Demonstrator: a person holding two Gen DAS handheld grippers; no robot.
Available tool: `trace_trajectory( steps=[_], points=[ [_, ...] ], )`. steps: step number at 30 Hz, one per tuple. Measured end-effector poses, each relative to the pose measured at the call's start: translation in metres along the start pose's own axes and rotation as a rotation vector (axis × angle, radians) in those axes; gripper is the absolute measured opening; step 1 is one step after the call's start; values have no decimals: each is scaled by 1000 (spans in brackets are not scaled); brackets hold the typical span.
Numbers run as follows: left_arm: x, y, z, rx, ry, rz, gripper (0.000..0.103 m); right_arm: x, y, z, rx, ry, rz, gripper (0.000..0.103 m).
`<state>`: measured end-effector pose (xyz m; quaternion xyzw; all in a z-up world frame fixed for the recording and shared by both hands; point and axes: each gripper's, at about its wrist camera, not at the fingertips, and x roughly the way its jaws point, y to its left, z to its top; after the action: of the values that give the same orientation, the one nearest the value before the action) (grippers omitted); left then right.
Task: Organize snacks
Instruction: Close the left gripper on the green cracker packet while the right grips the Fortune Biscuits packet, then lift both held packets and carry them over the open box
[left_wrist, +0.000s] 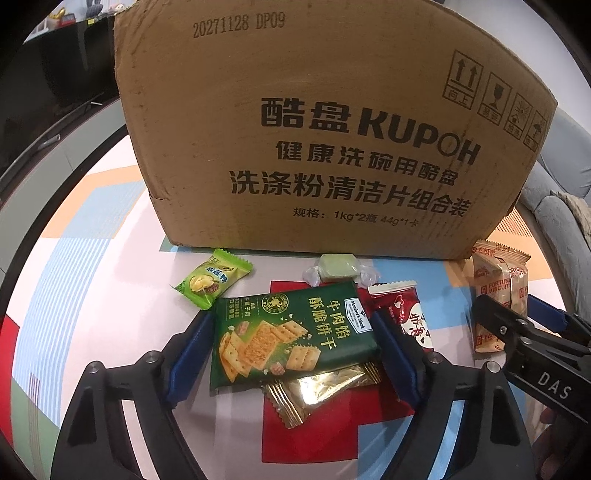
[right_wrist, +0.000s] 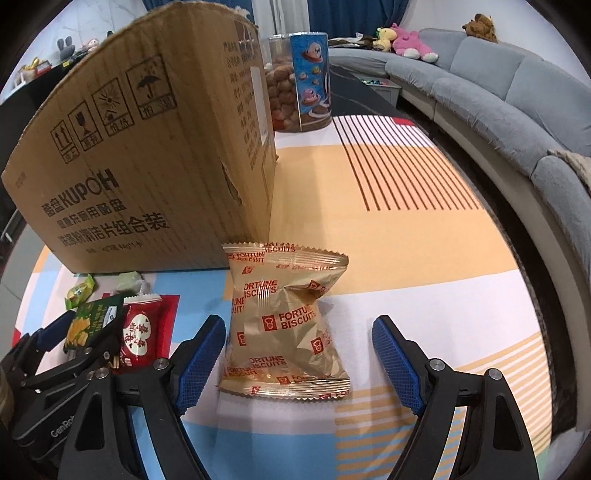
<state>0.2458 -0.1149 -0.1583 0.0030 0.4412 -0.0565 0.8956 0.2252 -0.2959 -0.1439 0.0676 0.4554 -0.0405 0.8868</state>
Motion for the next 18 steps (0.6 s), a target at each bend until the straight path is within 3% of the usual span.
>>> trace_trajectory(
  steps=[2,5,18],
  points=[
    [-4,-1,2,0,-1,-2,84,1,1,0,-9,-9,-10,76],
    [-3,1,1,0,-3,-4,83,0,3,2,-15,-17,-10,57],
    [-14,11,4,-5,-16,-18,79,-11,5,-1,-3,-36,18,46]
  ],
)
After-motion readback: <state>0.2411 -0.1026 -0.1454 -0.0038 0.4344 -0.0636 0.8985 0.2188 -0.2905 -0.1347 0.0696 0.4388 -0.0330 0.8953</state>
